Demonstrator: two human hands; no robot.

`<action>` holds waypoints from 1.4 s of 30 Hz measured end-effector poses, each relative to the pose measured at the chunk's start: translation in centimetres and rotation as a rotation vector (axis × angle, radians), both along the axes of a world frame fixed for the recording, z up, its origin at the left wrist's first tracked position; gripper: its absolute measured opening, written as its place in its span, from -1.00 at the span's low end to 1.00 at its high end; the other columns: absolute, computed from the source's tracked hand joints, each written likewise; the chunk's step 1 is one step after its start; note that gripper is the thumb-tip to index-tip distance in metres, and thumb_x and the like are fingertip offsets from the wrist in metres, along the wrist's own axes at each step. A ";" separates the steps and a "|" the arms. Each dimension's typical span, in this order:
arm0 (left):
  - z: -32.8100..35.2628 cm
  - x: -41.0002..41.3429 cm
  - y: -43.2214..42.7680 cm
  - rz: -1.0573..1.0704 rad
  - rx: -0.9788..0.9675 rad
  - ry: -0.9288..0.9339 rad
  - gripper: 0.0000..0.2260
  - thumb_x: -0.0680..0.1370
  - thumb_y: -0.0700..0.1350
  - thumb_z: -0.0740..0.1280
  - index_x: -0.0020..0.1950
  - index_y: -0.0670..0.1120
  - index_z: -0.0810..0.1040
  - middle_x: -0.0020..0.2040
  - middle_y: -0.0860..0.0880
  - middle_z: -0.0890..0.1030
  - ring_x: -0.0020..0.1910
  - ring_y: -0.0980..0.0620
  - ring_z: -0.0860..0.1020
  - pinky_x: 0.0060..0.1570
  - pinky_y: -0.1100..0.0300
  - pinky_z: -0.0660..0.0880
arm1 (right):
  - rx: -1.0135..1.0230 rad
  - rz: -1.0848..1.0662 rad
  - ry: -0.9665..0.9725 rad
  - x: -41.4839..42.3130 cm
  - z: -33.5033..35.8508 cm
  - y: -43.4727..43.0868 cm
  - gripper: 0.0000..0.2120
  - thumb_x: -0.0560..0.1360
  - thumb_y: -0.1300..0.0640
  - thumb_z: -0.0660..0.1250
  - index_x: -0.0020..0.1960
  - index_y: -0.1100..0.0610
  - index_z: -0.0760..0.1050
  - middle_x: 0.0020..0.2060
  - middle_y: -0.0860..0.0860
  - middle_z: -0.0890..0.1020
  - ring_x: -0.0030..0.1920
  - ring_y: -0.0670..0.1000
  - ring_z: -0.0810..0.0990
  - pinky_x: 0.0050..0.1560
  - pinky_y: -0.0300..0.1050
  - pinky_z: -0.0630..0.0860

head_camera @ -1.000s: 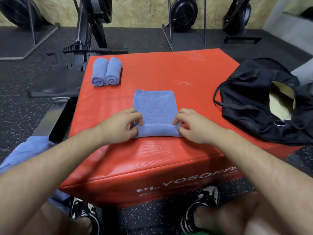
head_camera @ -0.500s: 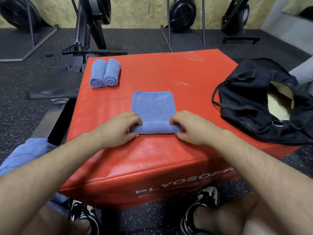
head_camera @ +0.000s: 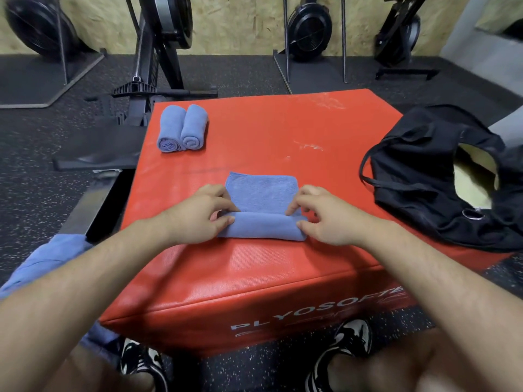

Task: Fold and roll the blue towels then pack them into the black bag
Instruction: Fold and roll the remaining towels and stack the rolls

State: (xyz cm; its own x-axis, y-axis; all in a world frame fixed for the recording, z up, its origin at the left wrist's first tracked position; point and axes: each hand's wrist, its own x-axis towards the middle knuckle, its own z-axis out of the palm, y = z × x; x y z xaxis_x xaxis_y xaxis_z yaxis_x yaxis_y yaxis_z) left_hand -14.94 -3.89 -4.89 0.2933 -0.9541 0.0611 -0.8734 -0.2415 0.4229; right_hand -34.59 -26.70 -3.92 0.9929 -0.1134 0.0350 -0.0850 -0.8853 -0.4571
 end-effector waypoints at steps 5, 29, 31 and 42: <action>0.3 0.0 -0.3 -0.109 -0.131 -0.124 -0.82 0.52 -0.26 0.34 0.05 -0.04 0.61 -0.03 0.07 0.55 -0.02 0.05 0.51 0.06 0.07 0.46 | -0.134 0.069 -0.078 0.3 0.0 0.7 -0.68 0.41 0.33 0.23 -0.01 -0.02 0.59 -0.07 -0.08 0.52 0.00 0.02 0.50 0.07 0.01 0.47; 0.3 0.4 -0.3 0.064 0.114 0.076 -0.75 0.56 -0.03 0.31 0.22 0.01 0.62 0.10 0.07 0.51 0.10 0.10 0.42 0.17 0.21 0.34 | 0.006 -0.059 0.111 0.4 1.0 0.6 -0.74 0.42 0.13 0.37 0.09 -0.07 0.53 -0.01 -0.15 0.55 0.04 0.01 0.51 0.11 -0.10 0.45; 0.0 0.3 -0.4 0.054 0.050 -0.025 -0.61 0.50 0.01 0.23 0.29 -0.01 0.59 0.11 0.08 0.43 0.12 0.08 0.34 0.25 0.18 0.29 | -0.041 -0.024 0.023 0.8 0.7 0.4 -0.74 0.41 0.16 0.34 0.08 -0.05 0.55 0.01 -0.12 0.51 0.05 0.01 0.42 0.16 -0.09 0.41; -0.6 0.7 -1.2 -0.052 0.029 -0.361 -0.47 0.49 0.35 0.27 0.32 0.05 0.48 0.21 0.10 0.50 0.19 0.05 0.47 0.08 0.03 0.44 | -0.358 -0.012 0.033 1.6 -0.2 0.7 -0.55 0.41 -0.12 0.40 0.25 0.00 0.45 0.12 -0.05 0.54 0.14 0.06 0.46 0.13 0.04 0.47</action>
State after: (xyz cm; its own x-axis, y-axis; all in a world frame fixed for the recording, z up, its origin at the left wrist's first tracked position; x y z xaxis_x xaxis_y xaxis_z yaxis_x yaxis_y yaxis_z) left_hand -14.29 -5.04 -5.52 0.2085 -0.9701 0.1244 -0.9767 -0.1998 0.0784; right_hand -32.99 -25.99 -4.12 0.9928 -0.1118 0.0427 -0.1062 -0.9876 -0.1154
